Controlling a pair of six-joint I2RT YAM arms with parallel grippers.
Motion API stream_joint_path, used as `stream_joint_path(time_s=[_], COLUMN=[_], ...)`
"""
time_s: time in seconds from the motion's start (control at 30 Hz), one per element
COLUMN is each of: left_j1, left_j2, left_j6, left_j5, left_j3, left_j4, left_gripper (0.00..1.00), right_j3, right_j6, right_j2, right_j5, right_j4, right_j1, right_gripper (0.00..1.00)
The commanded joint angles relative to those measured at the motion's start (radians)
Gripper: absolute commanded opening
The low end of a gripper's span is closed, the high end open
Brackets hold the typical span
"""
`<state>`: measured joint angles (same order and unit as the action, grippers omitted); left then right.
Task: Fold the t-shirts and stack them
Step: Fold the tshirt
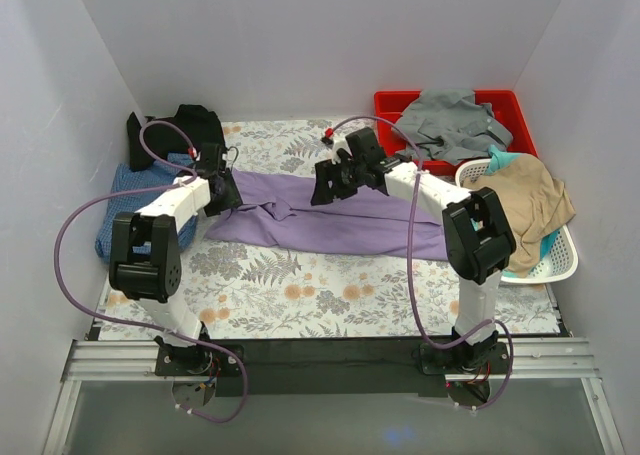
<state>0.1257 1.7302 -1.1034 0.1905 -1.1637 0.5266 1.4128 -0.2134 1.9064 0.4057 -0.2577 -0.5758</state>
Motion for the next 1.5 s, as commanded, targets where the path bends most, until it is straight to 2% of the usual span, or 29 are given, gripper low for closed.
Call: stream_joint_path(time_s=[0.0,0.23,0.37,0.6,1.13,1.23,1.4,1.47], left_j1=[-0.003,-0.005,-0.004,-0.005,-0.005,-0.005,-0.005,-0.005], left_j2=[-0.089,-0.018,0.018,0.052,0.081,0.085,0.095,0.1], left_j6=[-0.015,-0.013,-0.016,-0.033,-0.033,-0.033,-0.033,-0.033], left_j5=[-0.012,-0.098,-0.125,-0.135,-0.131,-0.141,-0.167,-0.172], left_j3=[-0.002,-0.112,-0.154,-0.139,-0.142,-0.137,-0.129,-0.131], left_j4=[-0.016,-0.051,-0.053,-0.074,-0.094,-0.103,-0.12,-0.12], left_gripper=[0.48,0.49,0.49,0.49,0.49,0.45,0.24,0.22], right_j3=[0.141,0.344,0.354,0.376,0.497,0.529,0.564,0.571], right_j6=[-0.004,0.037,0.046,0.063,0.105,0.111,0.118,0.117], right_j2=[0.068,0.236,0.27,0.322,0.402,0.424,0.46,0.465], right_j5=[0.139,0.119,0.097,0.029,-0.076,-0.08,-0.11,-0.126], right_j4=[0.054,0.002,0.002,0.012,-0.011,-0.023,-0.04,-0.048], right_j1=[-0.027,-0.096,-0.14,-0.214,-0.226,-0.226,-0.226,-0.226], right_gripper=[0.7,0.67,0.66,0.66,0.65,0.62,0.5,0.49])
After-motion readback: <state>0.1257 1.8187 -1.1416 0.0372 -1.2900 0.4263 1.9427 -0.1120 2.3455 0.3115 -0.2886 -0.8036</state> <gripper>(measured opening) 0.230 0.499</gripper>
